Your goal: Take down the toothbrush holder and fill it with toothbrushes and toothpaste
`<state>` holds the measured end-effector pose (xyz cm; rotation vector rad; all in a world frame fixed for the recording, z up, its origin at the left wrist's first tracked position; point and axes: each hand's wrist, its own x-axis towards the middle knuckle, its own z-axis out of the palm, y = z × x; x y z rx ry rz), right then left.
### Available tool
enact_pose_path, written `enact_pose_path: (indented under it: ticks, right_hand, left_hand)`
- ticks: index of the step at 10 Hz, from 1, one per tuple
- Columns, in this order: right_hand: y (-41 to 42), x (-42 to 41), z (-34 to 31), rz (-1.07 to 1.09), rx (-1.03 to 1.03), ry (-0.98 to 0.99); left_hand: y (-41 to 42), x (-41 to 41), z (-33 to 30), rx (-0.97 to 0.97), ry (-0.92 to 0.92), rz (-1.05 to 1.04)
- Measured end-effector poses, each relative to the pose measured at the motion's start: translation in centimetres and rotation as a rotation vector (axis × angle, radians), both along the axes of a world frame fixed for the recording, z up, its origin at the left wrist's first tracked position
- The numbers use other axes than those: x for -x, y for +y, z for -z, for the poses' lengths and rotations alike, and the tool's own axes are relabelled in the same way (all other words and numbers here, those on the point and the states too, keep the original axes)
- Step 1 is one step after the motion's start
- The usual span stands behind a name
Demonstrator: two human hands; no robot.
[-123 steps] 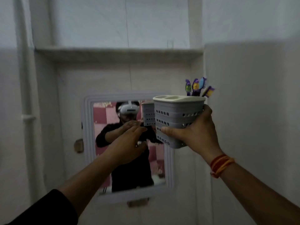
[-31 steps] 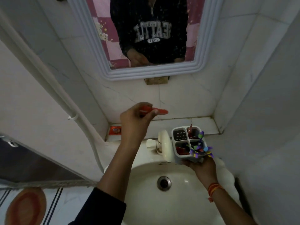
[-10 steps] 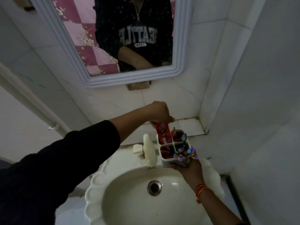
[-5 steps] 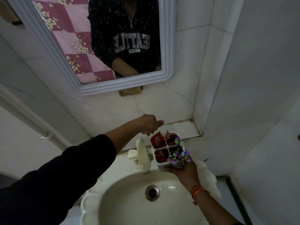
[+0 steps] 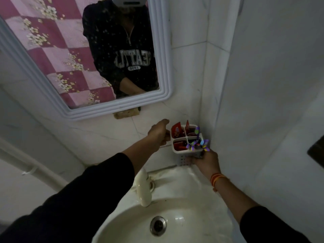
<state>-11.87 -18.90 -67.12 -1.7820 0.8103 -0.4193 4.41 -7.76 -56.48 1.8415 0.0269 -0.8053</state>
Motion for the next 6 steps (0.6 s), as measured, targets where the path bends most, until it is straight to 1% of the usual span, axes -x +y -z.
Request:
enact_pose_path:
  ticks: [1, 2, 4, 5, 6]
  right_hand:
    - [-1.9, -0.9, 0.1, -0.040, 0.003, 0.060]
    - [-3.1, -1.7, 0.4, -0.072, -0.009, 0.089]
    - [-2.5, -1.9, 0.2, -0.076, 0.024, 0.168]
    - [-1.6, -1.2, 0.4, -0.055, 0.056, 0.162]
    - [-0.3, 0.2, 0.1, -0.034, 0.046, 0.235]
  left_hand:
    - [-1.0, 0.6, 1.3, 0.045, 0.068, -0.029]
    - [-1.3, 1.2, 1.9, 0.077, 0.070, -0.067]
    - [-0.5, 2.0, 1.5, 0.122, 0.091, -0.103]
    - [0.6, 2.8, 1.3, 0.058, -0.019, -0.072]
    - [2.5, 4.4, 0.3, -0.101, -0.228, -0.026]
